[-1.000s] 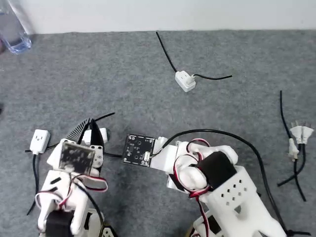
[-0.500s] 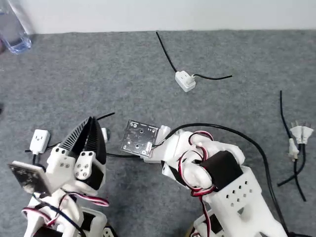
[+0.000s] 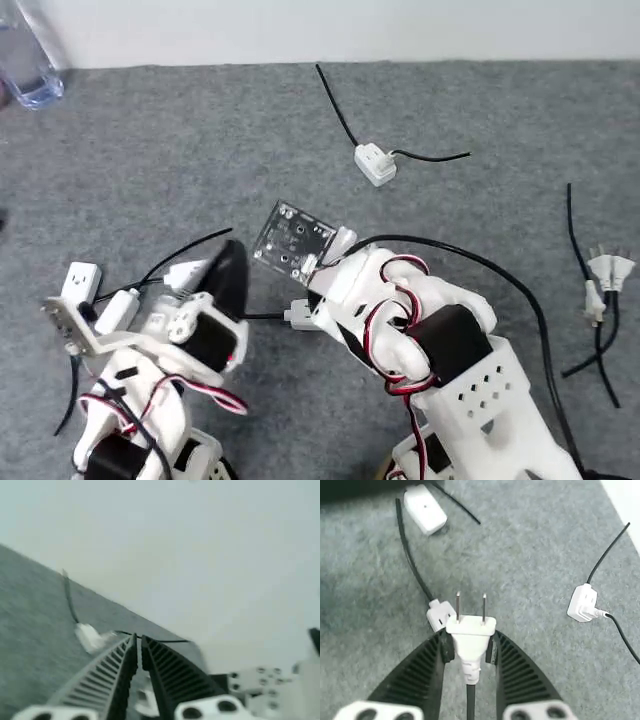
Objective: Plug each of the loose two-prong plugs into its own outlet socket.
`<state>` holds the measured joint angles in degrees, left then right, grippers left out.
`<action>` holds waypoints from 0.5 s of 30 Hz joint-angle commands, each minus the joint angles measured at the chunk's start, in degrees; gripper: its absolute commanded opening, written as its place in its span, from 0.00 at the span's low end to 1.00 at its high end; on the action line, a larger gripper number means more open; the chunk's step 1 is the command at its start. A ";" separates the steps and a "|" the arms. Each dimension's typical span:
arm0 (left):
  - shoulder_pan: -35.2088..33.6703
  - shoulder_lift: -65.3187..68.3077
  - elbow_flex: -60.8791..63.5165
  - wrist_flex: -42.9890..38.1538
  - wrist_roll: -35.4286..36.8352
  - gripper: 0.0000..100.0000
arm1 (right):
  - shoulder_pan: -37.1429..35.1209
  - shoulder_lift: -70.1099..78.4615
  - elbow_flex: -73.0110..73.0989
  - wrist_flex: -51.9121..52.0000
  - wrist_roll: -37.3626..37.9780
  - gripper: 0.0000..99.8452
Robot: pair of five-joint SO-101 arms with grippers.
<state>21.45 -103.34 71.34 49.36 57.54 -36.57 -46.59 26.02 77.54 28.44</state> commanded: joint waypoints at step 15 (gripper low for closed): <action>10.90 -0.44 1.98 2.02 10.55 0.01 | -0.22 -0.48 0.18 -7.34 1.58 0.01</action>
<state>30.42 -103.34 73.27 49.98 68.62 -36.57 -46.59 26.81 71.38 29.41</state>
